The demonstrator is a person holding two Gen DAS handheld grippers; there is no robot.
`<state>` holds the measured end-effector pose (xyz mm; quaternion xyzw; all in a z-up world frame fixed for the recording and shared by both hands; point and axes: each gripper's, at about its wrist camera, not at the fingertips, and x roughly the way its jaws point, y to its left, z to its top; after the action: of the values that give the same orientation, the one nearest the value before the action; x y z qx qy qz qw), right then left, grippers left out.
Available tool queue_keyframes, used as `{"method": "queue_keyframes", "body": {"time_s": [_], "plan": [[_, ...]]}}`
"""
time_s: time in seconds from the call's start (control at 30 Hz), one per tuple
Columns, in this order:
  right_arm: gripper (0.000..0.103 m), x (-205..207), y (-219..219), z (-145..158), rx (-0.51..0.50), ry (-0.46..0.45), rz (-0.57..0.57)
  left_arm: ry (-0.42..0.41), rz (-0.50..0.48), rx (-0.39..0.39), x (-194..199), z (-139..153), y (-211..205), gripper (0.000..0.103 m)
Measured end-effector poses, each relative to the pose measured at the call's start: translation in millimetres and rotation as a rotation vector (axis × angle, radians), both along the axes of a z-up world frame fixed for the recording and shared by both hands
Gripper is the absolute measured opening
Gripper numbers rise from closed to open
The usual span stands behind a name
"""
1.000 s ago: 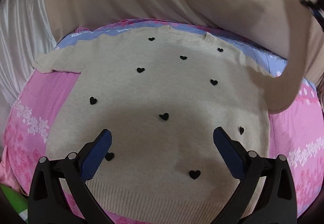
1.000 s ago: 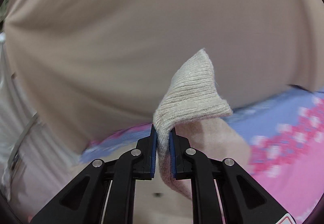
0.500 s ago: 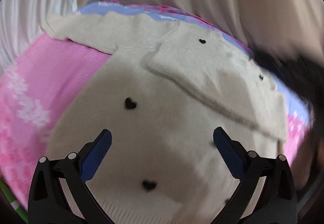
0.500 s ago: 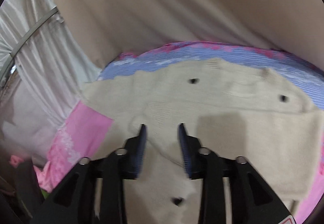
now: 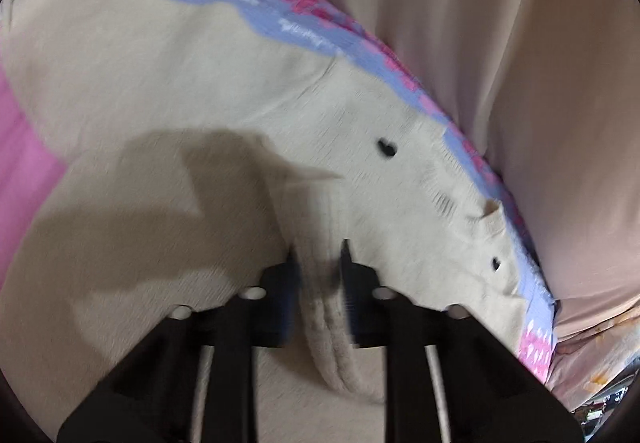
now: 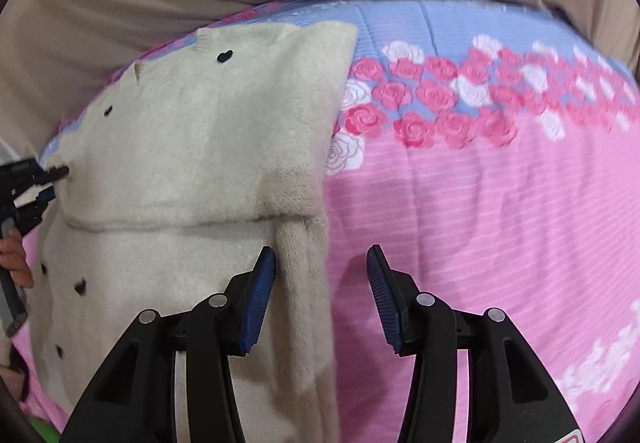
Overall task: Fold small clothes
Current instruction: 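Fold the sleeve across the sweater body with the right gripper and release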
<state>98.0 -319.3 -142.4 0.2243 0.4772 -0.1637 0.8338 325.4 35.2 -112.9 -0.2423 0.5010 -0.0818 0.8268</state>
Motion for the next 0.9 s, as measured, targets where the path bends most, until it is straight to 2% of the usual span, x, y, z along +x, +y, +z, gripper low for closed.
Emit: {"method": "queue_keyframes", "body": {"time_s": [0.03, 0.07, 0.1, 0.23, 0.27, 0.3, 0.37, 0.4, 0.43, 0.5, 0.57, 0.63, 0.73, 0.77, 0.87, 0.9], "plan": [[0.042, 4.9, -0.7, 0.0, 0.011, -0.026, -0.004, -0.034, -0.007, 0.014, 4.5, 8.8, -2.0, 0.012], [0.017, 11.5, -0.4, -0.5, 0.026, -0.036, 0.007, -0.057, -0.015, 0.029, 7.4, 14.9, -2.9, 0.011], [0.011, 18.0, -2.8, 0.2, 0.028, -0.032, 0.005, -0.077, -0.02, 0.039, 9.6, 20.1, -3.3, 0.01], [0.008, 0.5, -19.3, 38.4, -0.011, -0.172, -0.087, -0.134, -0.028, 0.072, 17.2, 37.1, -1.4, 0.01], [0.007, -6.3, -25.2, 40.3, -0.016, -0.178, -0.104, -0.144, -0.028, 0.088, 18.2, 37.3, -0.6, 0.01], [0.007, -7.9, -30.2, 35.3, -0.018, -0.162, -0.102, -0.145, -0.035, 0.105, 21.2, 33.8, -2.2, 0.01], [0.007, -11.7, -34.2, 8.2, -0.021, -0.063, -0.086, -0.127, -0.062, 0.141, 26.2, 19.9, -8.2, 0.01], [0.007, -11.5, -32.6, -4.5, -0.01, -0.027, -0.078, -0.094, -0.081, 0.176, 29.0, 4.5, -14.6, 0.01], [0.007, -16.1, -31.4, -4.4, -0.027, -0.057, -0.076, -0.071, -0.089, 0.185, 27.5, -3.7, -13.7, 0.01], [0.01, -15.3, -27.4, 0.5, -0.02, -0.045, -0.083, -0.114, -0.086, 0.185, 18.5, -3.0, -9.5, 0.012], [0.011, -11.0, -18.0, 10.8, -0.035, -0.033, -0.056, -0.101, -0.076, 0.143, 14.0, -0.2, -0.8, 0.012], [0.012, -11.8, -5.3, 30.3, -0.075, -0.064, -0.028, -0.092, -0.067, 0.11, 11.1, 2.8, 10.9, 0.013], [0.028, -14.3, -1.7, 64.3, -0.095, -0.153, -0.027, -0.075, -0.074, 0.087, 8.6, 0.4, 21.6, 0.013], [0.038, -12.2, -3.5, 73.3, -0.099, -0.177, -0.03, -0.073, -0.075, 0.084, 6.3, -1.4, 23.2, 0.013], [0.043, 19.6, -10.9, 89.3, -0.083, -0.219, -0.017, -0.058, -0.053, 0.051, 1.4, -4.5, 26.9, 0.014], [0.052, 39.3, -16.0, 89.2, -0.072, -0.198, -0.003, -0.048, -0.045, 0.034, -0.4, -6.2, 30.1, 0.014]]}}
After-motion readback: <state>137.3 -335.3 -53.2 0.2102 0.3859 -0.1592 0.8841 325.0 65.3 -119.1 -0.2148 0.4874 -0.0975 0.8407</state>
